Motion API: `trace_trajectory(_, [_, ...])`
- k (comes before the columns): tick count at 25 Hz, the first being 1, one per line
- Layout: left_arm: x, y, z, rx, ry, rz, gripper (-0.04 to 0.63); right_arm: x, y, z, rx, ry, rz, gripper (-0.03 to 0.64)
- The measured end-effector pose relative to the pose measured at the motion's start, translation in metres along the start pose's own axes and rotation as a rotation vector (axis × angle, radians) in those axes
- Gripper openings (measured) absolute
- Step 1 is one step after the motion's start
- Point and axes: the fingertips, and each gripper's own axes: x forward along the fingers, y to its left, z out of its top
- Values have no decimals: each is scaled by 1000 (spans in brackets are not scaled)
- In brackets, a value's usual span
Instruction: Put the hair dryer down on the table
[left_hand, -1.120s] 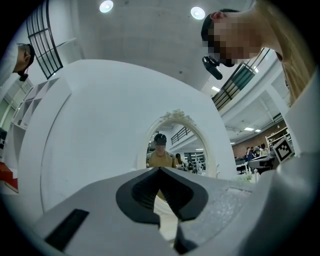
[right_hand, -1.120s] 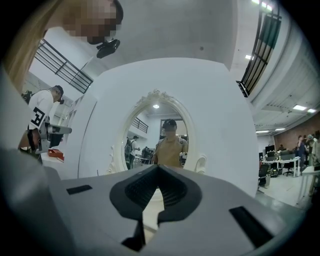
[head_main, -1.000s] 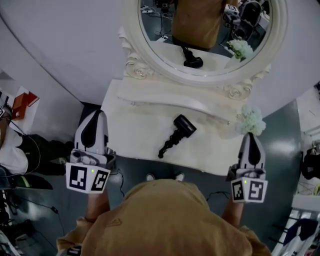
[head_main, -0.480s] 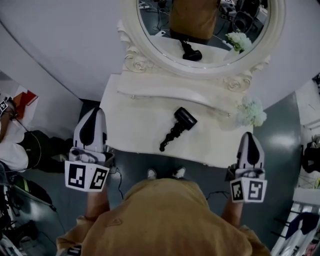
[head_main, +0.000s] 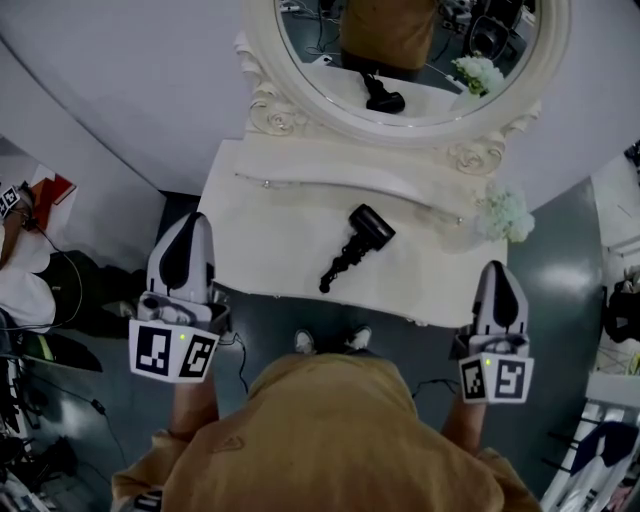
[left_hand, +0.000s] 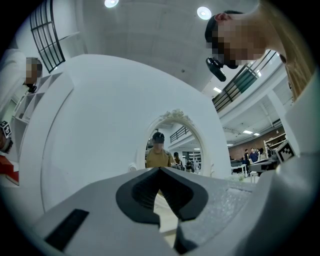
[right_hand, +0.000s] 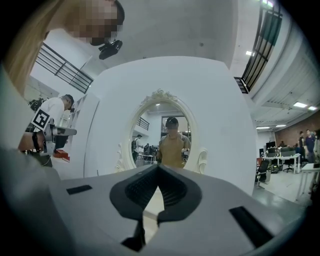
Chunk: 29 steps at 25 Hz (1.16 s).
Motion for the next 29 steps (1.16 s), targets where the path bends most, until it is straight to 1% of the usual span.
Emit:
trace_trajectory(2, [0, -2, 1, 2, -4, -1, 3, 0, 2, -1, 3, 2, 9, 2])
trace_trajectory(8, [3, -12, 1, -1, -15, -17, 3, 0, 9, 1, -37, -6, 25, 2])
trace_trajectory(24, [11, -16, -5, -2, -10, -15, 3, 1, -7, 10, -34, -38, -7, 2])
trace_trajectory(29, [17, -18, -2, -4, -26, -18, 3, 0, -12, 6, -33, -34, -12, 2])
